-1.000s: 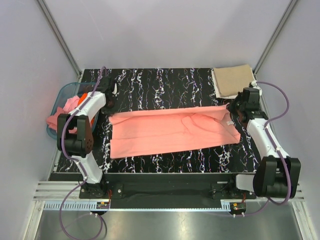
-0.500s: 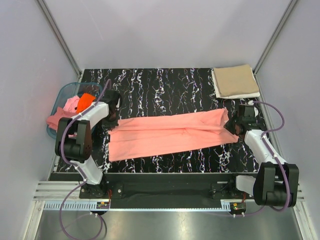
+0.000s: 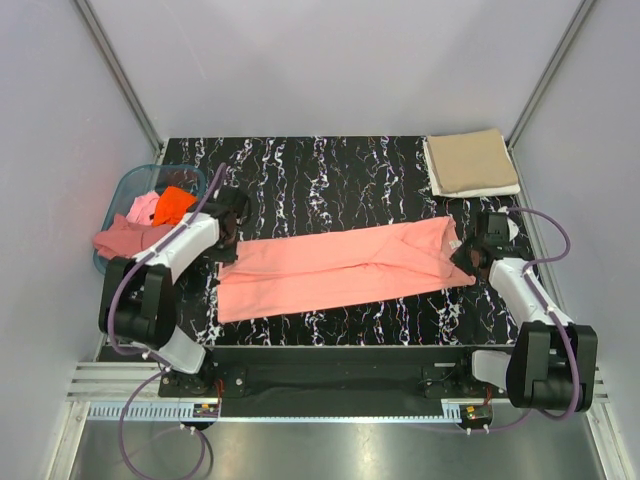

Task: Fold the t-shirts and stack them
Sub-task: Fold the tshirt

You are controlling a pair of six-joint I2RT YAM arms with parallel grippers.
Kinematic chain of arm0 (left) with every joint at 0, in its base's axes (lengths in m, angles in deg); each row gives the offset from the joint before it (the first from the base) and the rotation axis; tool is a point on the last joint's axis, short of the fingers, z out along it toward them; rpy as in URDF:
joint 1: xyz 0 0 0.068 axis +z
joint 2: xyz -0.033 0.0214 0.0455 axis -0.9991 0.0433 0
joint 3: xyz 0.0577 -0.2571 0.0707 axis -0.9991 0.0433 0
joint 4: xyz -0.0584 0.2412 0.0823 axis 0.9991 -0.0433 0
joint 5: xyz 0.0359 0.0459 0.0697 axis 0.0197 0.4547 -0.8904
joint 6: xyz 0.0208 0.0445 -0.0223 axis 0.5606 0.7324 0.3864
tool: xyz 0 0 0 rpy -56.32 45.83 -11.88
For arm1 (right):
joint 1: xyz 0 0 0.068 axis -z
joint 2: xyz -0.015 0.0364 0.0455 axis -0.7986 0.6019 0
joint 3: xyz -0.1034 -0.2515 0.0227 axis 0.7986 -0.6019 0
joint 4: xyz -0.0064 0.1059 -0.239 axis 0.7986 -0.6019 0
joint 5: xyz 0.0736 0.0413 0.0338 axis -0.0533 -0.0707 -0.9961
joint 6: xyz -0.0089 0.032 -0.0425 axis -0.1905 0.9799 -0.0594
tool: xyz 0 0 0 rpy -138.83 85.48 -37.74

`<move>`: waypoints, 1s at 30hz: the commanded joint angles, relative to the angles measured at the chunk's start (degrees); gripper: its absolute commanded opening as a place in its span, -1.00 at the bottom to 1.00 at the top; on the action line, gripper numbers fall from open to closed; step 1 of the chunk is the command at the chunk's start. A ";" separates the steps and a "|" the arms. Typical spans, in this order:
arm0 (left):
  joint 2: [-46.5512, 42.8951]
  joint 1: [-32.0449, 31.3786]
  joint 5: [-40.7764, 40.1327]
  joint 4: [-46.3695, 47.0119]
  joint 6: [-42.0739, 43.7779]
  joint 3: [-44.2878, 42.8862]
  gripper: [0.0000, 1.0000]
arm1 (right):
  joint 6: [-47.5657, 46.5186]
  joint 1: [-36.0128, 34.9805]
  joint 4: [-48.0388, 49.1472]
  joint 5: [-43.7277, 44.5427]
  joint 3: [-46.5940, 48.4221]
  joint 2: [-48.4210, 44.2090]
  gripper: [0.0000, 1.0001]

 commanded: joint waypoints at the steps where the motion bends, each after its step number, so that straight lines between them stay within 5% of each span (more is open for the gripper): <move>1: -5.41 -0.24 4.40 0.01 -1.19 -4.63 -0.36 | 0.39 0.43 -3.57 0.69 3.97 -3.28 -0.50; 4: -4.29 -0.24 13.91 1.77 -0.84 -6.22 -0.33 | 1.09 0.34 -4.46 -1.50 5.38 -4.78 -0.47; 10: 0.81 -0.24 19.39 3.88 -3.21 -5.79 -0.33 | 2.06 0.25 -3.67 -9.23 7.49 -3.56 -0.49; 17: 7.93 0.20 6.84 3.54 -5.76 -3.49 -0.33 | 4.78 0.34 -3.49 -5.21 8.90 1.80 -0.48; 30: 11.20 0.20 3.05 3.28 -6.82 -5.51 -0.31 | 6.37 4.81 -1.30 0.69 5.83 13.58 -0.64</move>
